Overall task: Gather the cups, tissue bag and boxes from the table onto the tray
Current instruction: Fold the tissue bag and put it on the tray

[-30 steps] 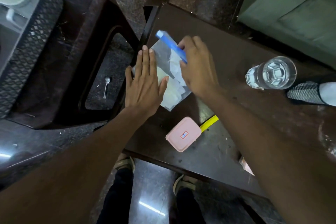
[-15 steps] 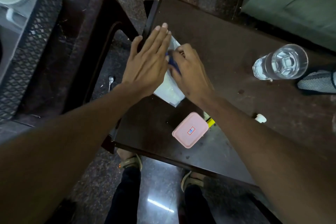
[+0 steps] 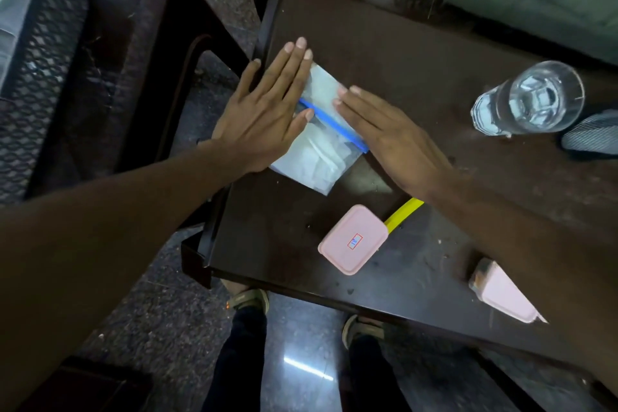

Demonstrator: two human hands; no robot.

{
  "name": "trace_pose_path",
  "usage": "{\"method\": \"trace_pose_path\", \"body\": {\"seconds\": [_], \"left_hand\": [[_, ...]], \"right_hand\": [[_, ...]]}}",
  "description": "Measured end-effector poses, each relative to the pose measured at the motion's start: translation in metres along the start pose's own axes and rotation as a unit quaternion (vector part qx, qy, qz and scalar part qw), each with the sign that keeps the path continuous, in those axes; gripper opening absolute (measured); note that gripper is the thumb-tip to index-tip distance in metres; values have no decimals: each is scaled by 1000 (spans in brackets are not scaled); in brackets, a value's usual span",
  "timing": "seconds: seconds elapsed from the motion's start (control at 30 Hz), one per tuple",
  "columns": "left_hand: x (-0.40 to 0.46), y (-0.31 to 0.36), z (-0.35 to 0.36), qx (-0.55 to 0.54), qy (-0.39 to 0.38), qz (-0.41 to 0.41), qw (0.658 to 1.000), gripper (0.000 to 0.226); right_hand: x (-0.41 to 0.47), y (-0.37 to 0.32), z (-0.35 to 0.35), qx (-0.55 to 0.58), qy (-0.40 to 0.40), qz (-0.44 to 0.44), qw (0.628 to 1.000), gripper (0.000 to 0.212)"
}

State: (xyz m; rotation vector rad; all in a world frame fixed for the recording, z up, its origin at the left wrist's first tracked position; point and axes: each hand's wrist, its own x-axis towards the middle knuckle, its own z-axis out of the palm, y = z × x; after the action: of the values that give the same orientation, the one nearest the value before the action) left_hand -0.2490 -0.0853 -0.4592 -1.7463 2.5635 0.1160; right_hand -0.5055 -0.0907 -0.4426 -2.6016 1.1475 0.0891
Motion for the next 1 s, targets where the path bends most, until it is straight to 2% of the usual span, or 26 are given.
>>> {"method": "trace_pose_path", "body": {"seconds": [0.1,0.2,0.33,0.43,0.57,0.7,0.83,0.9,1.0], "left_hand": [[4,-1,-6,-18,12,-3,1000,71],[18,-8,-15,-64,42,12,997,67],[34,-16,-20,-51,-33,80,995,77],[38,-15,-27,-62,-31,90,993,68],[36,-12,-37,-66,-3,89,994,49],[29,-14,-44,-45,21,100,994,39],[19,-16,-46,-70,39,80,994,59],[14,-15,-44,-77,40,76,993,69],[1,-8,-35,-62,20,90,994,67]], "right_hand": [[-8,-3,-10,67,54,41,995,57],[5,-13,-20,119,140,149,972,39],[25,-26,-19,98,75,248,961,56],[31,-33,-17,100,65,277,953,58],[36,-41,-19,93,51,271,957,48],[42,-50,-28,64,45,213,974,36],[44,-57,-34,-15,80,177,981,34],[42,-60,-32,-45,69,170,982,35],[34,-65,-28,-67,40,157,984,31]]}}
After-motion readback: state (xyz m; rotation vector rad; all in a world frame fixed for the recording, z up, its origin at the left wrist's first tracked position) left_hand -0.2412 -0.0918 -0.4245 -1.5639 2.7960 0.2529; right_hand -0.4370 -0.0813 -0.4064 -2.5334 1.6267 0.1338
